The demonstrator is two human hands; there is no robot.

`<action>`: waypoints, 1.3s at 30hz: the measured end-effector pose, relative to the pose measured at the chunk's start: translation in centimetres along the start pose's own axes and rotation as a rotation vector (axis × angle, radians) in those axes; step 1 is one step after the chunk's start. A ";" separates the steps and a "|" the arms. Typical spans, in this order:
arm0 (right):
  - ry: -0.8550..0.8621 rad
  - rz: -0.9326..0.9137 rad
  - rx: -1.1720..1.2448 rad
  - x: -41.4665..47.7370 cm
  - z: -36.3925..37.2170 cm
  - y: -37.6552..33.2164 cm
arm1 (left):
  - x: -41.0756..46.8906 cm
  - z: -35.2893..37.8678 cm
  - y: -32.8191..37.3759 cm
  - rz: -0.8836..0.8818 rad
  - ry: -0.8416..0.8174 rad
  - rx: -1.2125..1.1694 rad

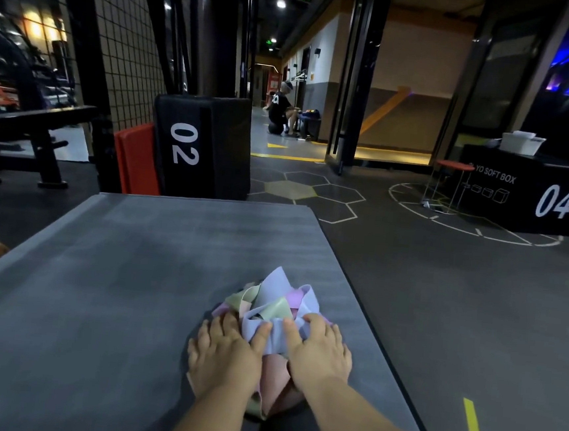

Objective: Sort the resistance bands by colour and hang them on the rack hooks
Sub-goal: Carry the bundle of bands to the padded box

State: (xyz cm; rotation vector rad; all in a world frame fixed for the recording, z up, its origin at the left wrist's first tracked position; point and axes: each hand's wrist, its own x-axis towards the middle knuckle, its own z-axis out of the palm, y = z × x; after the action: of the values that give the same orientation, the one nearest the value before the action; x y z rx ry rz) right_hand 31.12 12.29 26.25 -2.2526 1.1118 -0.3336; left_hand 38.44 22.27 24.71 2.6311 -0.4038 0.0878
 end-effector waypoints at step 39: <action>0.213 0.514 0.014 -16.9 -16.8 38.3 | -34.4 12.9 19.9 0.420 -0.634 -0.210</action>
State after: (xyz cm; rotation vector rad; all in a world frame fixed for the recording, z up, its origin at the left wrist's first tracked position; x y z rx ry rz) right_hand -11.45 0.74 16.69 -1.8594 1.7374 -0.3676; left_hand -0.44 8.72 17.62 2.2743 -1.1048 -0.6313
